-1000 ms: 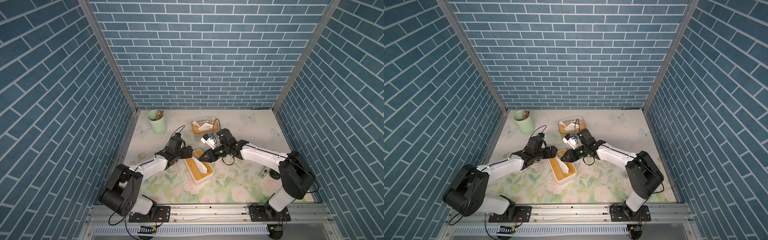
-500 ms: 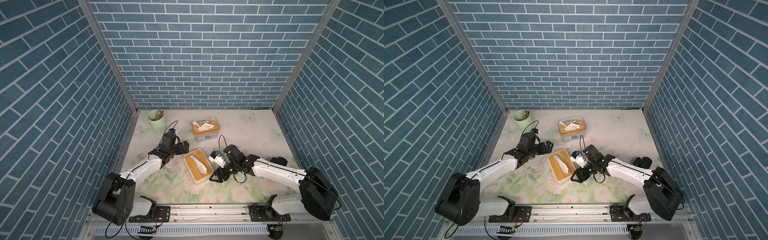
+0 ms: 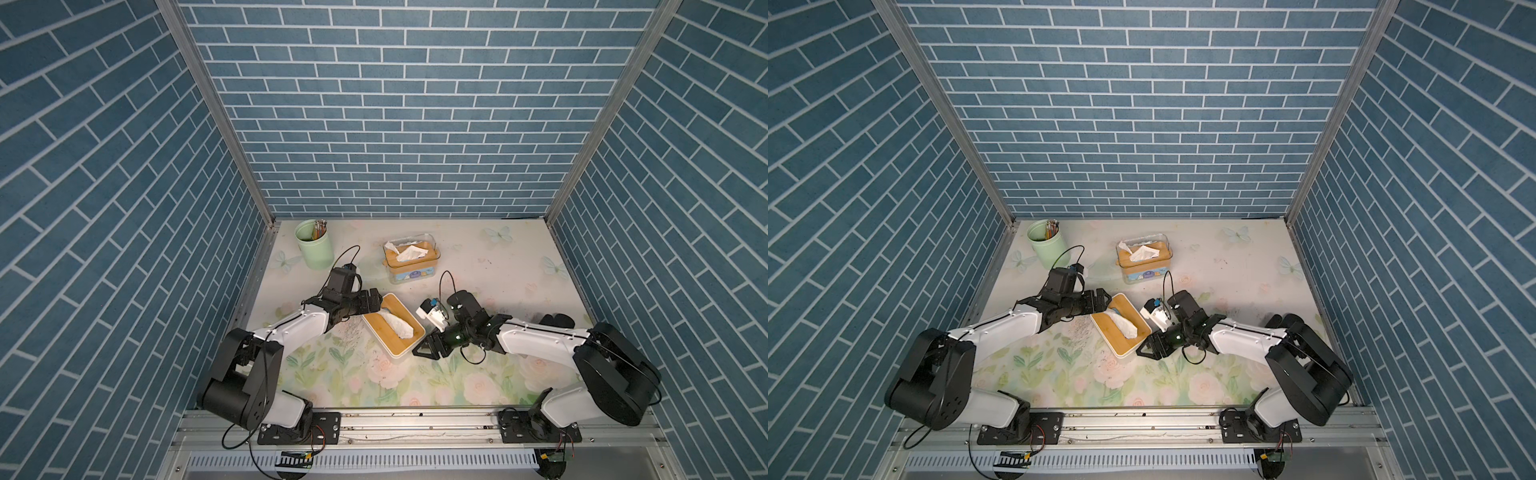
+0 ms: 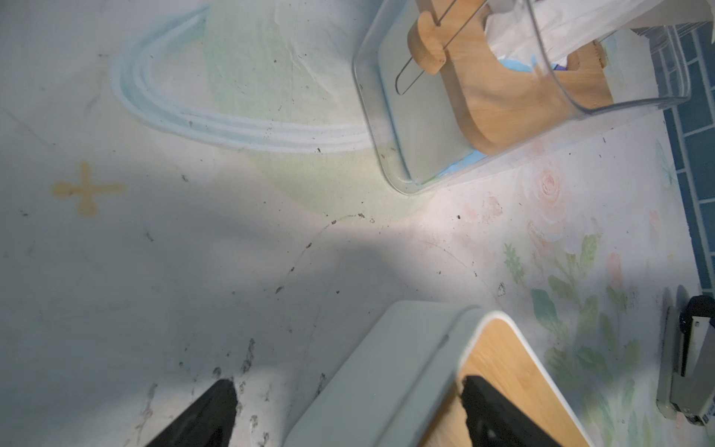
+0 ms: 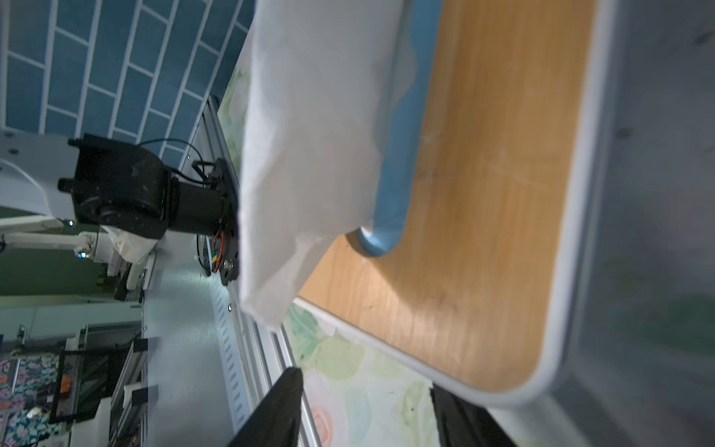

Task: Put the tissue paper into the tissue box
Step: Adjust the tissue box at the center of the board.

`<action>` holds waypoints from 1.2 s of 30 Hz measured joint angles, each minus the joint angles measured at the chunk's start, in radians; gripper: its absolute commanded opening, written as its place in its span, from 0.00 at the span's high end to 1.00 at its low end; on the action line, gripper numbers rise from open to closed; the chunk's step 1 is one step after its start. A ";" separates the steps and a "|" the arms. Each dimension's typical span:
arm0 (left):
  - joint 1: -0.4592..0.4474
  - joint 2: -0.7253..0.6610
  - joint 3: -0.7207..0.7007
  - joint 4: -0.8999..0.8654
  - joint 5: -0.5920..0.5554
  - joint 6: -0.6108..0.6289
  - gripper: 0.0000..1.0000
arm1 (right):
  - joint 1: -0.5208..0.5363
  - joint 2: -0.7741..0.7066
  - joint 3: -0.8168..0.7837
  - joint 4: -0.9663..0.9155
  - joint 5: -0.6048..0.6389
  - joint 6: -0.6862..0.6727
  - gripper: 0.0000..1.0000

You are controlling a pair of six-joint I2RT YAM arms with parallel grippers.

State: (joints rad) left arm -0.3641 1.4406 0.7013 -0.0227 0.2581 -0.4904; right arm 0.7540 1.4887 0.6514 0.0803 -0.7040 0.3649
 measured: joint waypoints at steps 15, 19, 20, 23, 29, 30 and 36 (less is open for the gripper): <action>-0.069 0.002 -0.096 0.180 0.037 -0.184 0.04 | -0.251 0.090 0.119 0.085 0.000 0.066 0.40; -0.111 0.002 -0.103 0.217 0.007 -0.242 0.04 | -0.252 -0.019 0.037 0.048 0.040 0.081 0.37; -0.117 0.002 -0.103 0.222 0.002 -0.249 0.03 | -0.249 -0.052 0.011 0.038 0.045 0.084 0.36; -0.131 0.002 -0.100 0.219 -0.017 -0.258 0.00 | -0.239 -0.148 -0.060 0.011 0.048 0.101 0.34; -0.112 -0.011 -0.037 0.141 -0.085 -0.186 0.00 | -0.129 -0.184 -0.125 0.039 0.016 0.150 0.31; -0.100 -0.017 -0.031 0.136 -0.084 -0.173 0.00 | -0.108 -0.172 -0.127 0.058 0.007 0.163 0.31; -0.064 -0.015 0.005 0.118 0.010 -0.126 0.02 | -0.065 -0.089 -0.127 0.188 -0.018 0.235 0.32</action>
State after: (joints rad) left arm -0.4278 1.4258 0.7063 0.0952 0.2680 -0.6163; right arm 0.6891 1.3994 0.5240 0.2680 -0.7223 0.5995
